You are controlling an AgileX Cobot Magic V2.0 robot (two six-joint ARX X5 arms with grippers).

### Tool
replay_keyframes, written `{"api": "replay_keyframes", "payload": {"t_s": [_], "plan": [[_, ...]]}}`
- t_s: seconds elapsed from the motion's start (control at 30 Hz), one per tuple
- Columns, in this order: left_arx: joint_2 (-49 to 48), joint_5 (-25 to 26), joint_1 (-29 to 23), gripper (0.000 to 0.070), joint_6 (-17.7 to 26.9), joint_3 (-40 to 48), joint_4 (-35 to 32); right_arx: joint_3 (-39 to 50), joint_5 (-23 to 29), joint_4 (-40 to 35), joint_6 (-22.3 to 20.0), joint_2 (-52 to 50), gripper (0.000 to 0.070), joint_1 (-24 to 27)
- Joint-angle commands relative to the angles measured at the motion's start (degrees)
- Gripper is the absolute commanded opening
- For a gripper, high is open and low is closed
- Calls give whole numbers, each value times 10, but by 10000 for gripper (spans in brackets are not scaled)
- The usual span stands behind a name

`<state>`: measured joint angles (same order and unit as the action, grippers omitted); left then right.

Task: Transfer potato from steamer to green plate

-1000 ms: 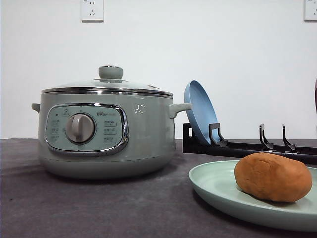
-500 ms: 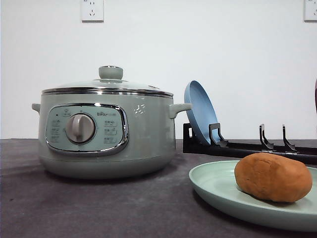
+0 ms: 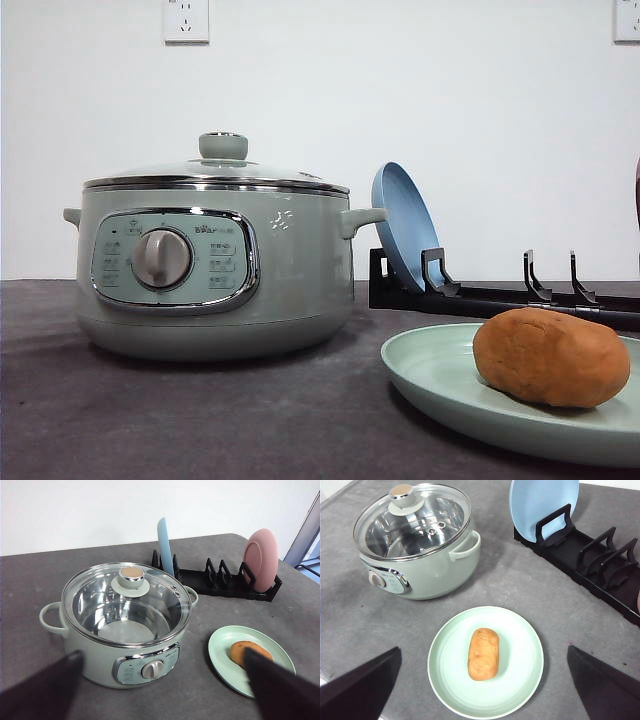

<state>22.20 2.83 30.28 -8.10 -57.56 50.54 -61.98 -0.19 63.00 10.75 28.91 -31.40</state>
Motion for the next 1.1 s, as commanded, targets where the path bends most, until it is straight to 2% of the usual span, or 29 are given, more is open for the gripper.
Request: {"api": "replay_keyframes", "payload": {"t_s": [0.0, 0.03, 0.07, 0.1, 0.13, 0.87, 0.97, 1.07], "plan": [[2, 0, 4, 224, -1, -5, -6, -6, -1, -6, 2, 1, 537, -3], [2, 0, 4, 49, 0, -5, -5, -6, -2, -6, 2, 1, 309, -3], [2, 0, 4, 10, 1, -5, -5, -6, -2, -6, 2, 1, 64, -3], [2, -1, 4, 9, 2, -5, -5, -6, -2, -7, 1, 1, 1, -3], [3, -1, 4, 9, 1, -5, -5, -6, -2, -9, 2, 1, 24, -3], [-7, 0, -1, 17, 1, 1, -13, -6, 2, -17, 5, 1, 24, -3], [-10, 0, -29, 17, 5, 23, -36, -6, 2, -17, 5, 1, 24, -3], [-21, 0, -92, 17, 27, 88, -122, -6, 2, -17, 5, 1, 24, -3]]}}
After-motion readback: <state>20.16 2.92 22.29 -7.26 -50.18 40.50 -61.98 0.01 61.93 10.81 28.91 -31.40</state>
